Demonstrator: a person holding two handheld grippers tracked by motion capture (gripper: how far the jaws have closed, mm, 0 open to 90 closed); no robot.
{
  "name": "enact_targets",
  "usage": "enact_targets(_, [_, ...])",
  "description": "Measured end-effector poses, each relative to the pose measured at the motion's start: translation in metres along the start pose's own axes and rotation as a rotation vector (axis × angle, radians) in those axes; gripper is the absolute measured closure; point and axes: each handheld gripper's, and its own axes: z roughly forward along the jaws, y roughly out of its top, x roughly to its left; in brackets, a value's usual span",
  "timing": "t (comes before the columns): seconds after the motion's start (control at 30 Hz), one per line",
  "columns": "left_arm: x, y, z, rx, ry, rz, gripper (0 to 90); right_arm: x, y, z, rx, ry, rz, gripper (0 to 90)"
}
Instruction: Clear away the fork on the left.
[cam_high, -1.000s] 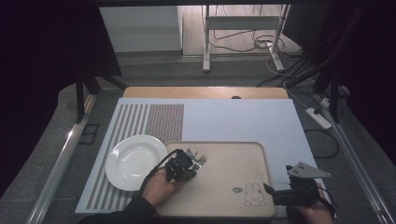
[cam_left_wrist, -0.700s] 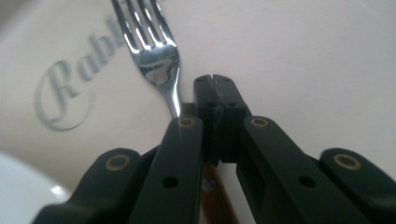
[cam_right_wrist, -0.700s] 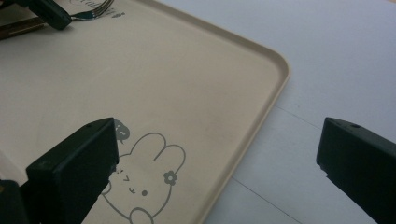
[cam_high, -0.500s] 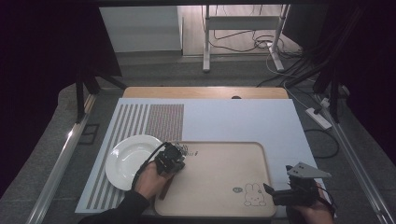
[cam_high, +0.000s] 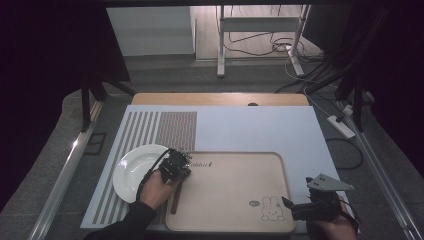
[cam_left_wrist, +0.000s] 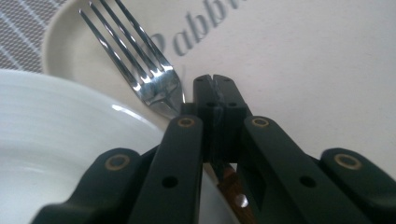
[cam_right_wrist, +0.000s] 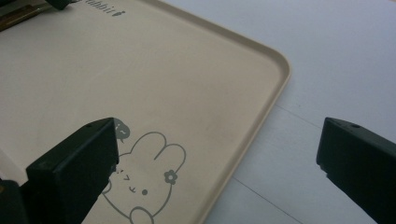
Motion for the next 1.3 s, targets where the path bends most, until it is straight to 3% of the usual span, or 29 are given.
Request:
enact_targets(0.13, [-0.001,0.000,0.000,-0.002,0.010,0.008,88.2,0.000,0.000,0.000,0.000,0.000,0.001,0.0])
enact_targets(0.3, [0.000,0.000,-0.001,-0.028,-0.027,0.006,82.7,0.000,0.000,0.000,0.001,0.000,0.000,0.0])
enact_targets(0.73, [-0.002,-0.001,-0.017,-0.109,-0.071,0.005,57.4,0.000,0.000,-0.001,-0.001,0.002,-0.002,0.0])
enact_targets(1.3, [0.010,-0.012,-0.029,-0.152,-0.103,-0.004,23.3,0.000,0.000,-0.001,0.000,0.003,-0.004,0.0])
